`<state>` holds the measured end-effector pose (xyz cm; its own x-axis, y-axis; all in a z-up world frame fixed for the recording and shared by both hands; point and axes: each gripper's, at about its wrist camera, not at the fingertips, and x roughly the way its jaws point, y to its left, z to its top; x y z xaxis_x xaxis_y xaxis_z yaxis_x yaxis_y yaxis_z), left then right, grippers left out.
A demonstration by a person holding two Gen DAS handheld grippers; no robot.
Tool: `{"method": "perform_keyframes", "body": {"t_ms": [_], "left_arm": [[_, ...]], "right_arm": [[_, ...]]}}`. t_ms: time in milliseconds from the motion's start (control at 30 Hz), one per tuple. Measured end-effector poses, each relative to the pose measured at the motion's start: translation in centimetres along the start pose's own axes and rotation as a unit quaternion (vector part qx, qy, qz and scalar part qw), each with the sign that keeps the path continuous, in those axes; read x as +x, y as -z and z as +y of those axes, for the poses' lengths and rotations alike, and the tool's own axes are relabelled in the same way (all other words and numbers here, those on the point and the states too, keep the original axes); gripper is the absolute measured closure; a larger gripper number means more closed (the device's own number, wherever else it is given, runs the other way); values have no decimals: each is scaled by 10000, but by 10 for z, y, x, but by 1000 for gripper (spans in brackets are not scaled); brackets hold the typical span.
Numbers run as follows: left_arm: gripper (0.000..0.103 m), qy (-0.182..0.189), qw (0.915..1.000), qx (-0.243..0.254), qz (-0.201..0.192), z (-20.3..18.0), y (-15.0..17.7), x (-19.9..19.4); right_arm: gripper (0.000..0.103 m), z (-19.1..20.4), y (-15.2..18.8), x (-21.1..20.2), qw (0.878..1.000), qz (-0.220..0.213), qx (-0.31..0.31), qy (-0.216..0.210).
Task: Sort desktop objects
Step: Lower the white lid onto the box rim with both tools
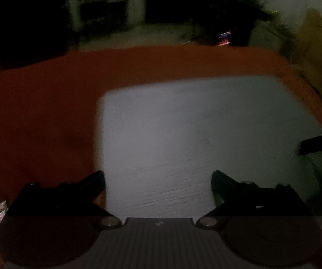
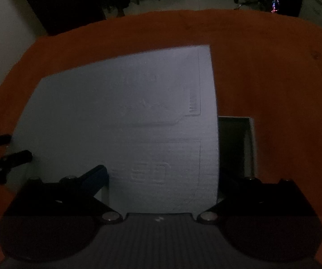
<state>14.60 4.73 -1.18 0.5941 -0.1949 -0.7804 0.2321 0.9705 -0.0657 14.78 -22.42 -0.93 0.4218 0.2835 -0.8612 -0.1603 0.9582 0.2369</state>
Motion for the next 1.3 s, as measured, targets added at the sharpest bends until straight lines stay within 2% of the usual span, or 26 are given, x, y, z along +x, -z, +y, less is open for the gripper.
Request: {"method": "perform_keyframes", "body": {"t_ms": [33, 67, 133, 167, 233, 300, 400, 500, 600, 667, 733, 767, 833, 900, 933, 967, 1033, 1133, 1300], "left_arm": [[7, 309, 9995, 92, -19, -12, -3, -6], [6, 89, 9995, 310, -56, -30, -4, -11], [2, -281, 9965, 777, -139, -61, -5, -17], [2, -276, 9949, 933, -245, -67, -3, -18], [2, -370, 9929, 1076, -346, -70, 0, -18], [2, -433, 9961, 738, -226, -46, 0, -12], [1, -656, 9976, 75, -190, 8, -4, -7], [1, -608, 9973, -412, -54, 64, -3, -4], [1, -256, 9953, -929, -78, 115, 9, 7], [1, -59, 9928, -1191, 97, 140, 18, 21], [0, 392, 9873, -1505, 315, 160, 31, 35], [1, 622, 9831, -1669, 417, 169, 37, 41], [1, 1173, 9679, -2174, 470, 182, 47, 52], [1, 1557, 9591, -2292, 584, 174, 52, 60], [0, 1515, 9636, -2136, 542, 160, 52, 58], [0, 1470, 9678, -1981, 498, 147, 51, 56], [2, 1384, 9751, -1683, 412, 132, 47, 46], [1, 1317, 9839, -1182, 237, 110, 41, 19], [1, 815, 9918, -915, 364, 75, 11, -13]], "right_arm": [[6, -1, 3, -7, 9995, 35, -190, -251], [8, -2, 7, -14, 9978, 77, -399, -522], [11, 4, 16, -30, 9949, -23, -806, -610], [9, 3, 21, -37, 9962, -183, -770, -353], [8, -5, 25, -37, 9967, -189, -754, -223], [8, -21, 27, -30, 9980, -62, -622, 34], [6, -47, 20, -22, 9997, 85, -67, -230], [0, -60, 10, -17, 9979, 225, 443, -412], [0, -58, -6, -3, 9958, 499, 523, -569], [0, -52, -17, 10, 9952, 662, 451, -568], [0, -47, -21, 19, 9954, 707, 419, -491], [0, -44, -22, 24, 9952, 735, 403, -497], [1, -41, -23, 32, 9945, 747, 429, -593], [5, -44, -20, 29, 9940, 675, 455, -728], [15, -46, -18, 27, 9930, 630, 447, -891], [20, -47, -17, 23, 9917, 601, 434, -1049], [26, -48, -16, 14, 9943, 492, 256, -909], [28, -59, -8, -2, 9977, 232, 111, -632], [28, -90, 2, -28, 9965, 244, 400, -699]]}}
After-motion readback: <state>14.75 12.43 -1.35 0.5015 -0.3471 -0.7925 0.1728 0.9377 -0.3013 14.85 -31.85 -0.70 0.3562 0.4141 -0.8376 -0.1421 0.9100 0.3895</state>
